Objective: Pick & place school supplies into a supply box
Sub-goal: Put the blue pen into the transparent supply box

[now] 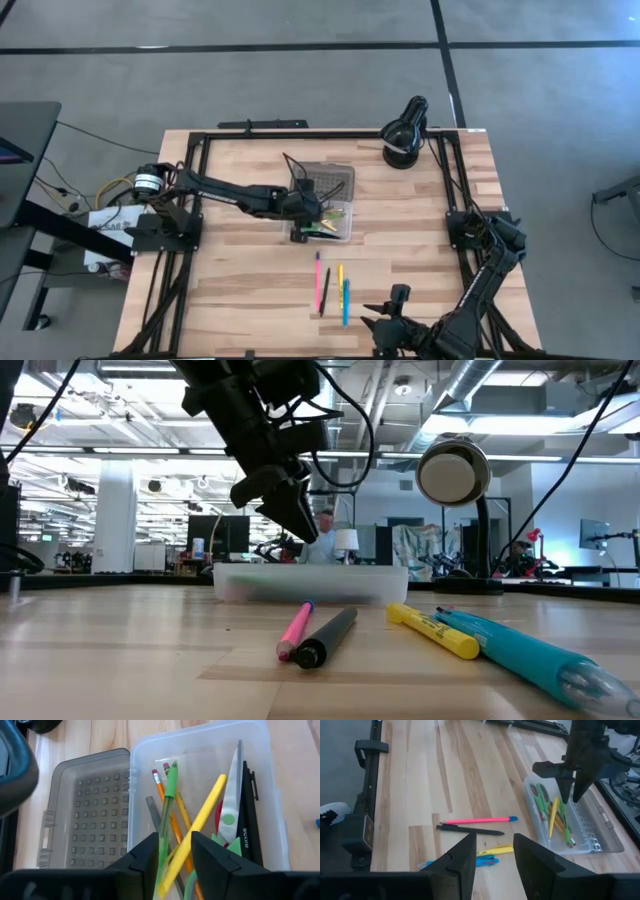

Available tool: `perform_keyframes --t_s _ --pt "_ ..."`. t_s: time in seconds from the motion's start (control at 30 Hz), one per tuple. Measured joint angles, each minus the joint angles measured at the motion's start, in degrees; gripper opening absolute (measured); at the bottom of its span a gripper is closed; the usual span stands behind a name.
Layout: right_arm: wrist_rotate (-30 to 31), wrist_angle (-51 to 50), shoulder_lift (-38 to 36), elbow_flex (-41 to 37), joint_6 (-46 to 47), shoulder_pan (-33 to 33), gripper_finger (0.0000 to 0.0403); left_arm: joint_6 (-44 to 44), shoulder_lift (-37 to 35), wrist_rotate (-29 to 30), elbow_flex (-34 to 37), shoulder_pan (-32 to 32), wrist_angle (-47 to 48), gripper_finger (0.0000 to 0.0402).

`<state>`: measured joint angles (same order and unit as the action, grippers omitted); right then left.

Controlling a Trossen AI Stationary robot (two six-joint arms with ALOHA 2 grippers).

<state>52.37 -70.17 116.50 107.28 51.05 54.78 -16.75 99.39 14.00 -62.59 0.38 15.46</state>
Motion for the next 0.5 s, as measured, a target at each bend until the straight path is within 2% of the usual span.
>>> perform_keyframes --t_s 0.13,0.23,0.37,0.5 --pt "0.0 0.1 0.0 0.0 4.6 -0.1 0.0125 1.1 -0.7 -0.4 0.0 -0.3 0.3 0.0129" --pt "-1.2 0.1 0.0 0.0 10.8 -0.9 0.0125 2.0 -2.6 -3.7 0.0 -1.7 0.0 0.0134" --pt "-5.5 0.7 0.6 -0.3 17.7 -2.8 0.0125 1.8 -6.0 -8.8 0.0 -6.3 0.5 0.0134" --pt "-10.4 2.7 1.0 -3.5 20.6 -4.1 0.0125 0.0 -9.3 -8.6 0.0 -12.1 0.7 0.0133"
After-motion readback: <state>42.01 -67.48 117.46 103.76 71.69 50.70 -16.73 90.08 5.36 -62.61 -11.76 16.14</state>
